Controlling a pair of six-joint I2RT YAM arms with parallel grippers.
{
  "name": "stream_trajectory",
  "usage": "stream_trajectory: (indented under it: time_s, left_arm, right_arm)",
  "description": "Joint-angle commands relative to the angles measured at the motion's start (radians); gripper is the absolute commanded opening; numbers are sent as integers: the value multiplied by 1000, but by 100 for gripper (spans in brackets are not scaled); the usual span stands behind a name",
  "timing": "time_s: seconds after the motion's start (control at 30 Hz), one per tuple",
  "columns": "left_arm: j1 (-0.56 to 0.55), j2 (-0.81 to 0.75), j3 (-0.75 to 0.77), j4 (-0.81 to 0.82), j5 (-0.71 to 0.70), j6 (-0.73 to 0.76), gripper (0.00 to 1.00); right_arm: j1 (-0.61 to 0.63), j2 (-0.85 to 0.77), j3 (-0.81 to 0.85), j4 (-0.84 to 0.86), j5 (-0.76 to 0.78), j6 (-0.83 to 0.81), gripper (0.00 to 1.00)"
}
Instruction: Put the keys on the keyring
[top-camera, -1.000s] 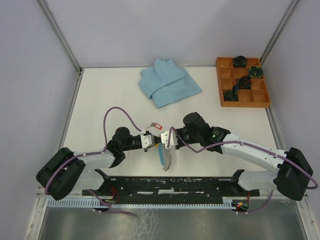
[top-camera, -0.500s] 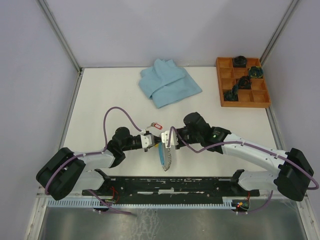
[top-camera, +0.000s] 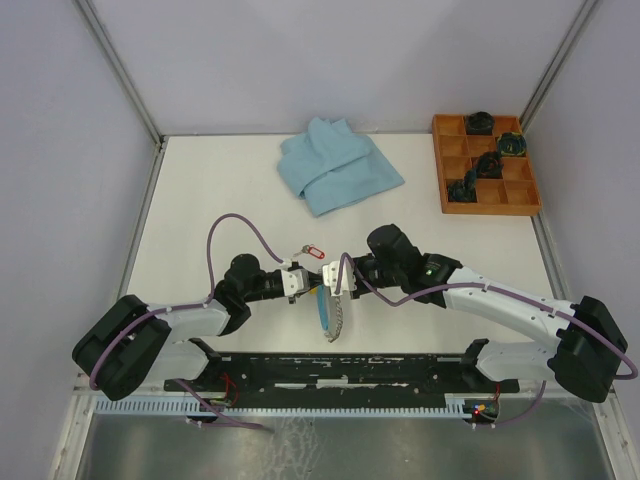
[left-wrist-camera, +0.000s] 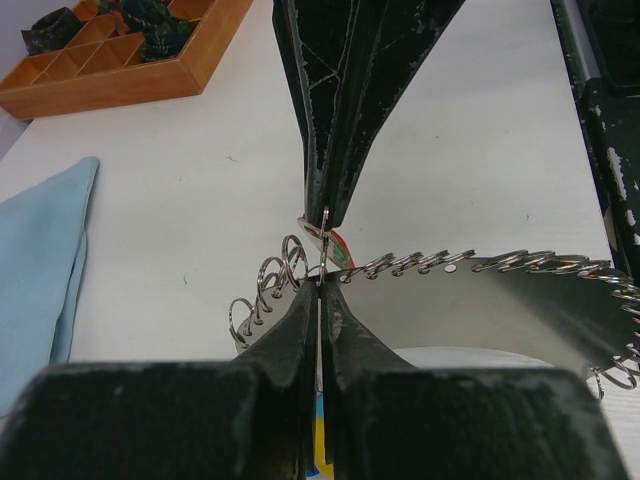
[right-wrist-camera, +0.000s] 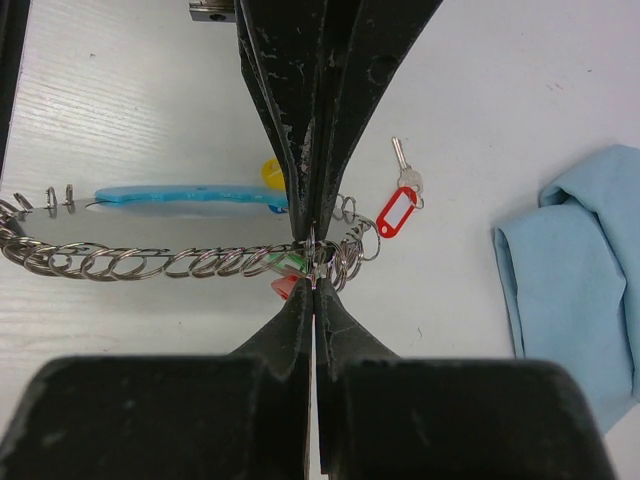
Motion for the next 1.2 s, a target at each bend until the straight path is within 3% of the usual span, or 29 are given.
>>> stream_trajectory:
  time_s: [0.0,1.17]
  left_arm:
    - [-5,-12,22,56,7,19,3]
    - [-5,-8,22,61,27,17,3]
  right_arm:
    - [8,-17,14,35,-28,19,1]
    - [8,-13,6,49,-18,48,1]
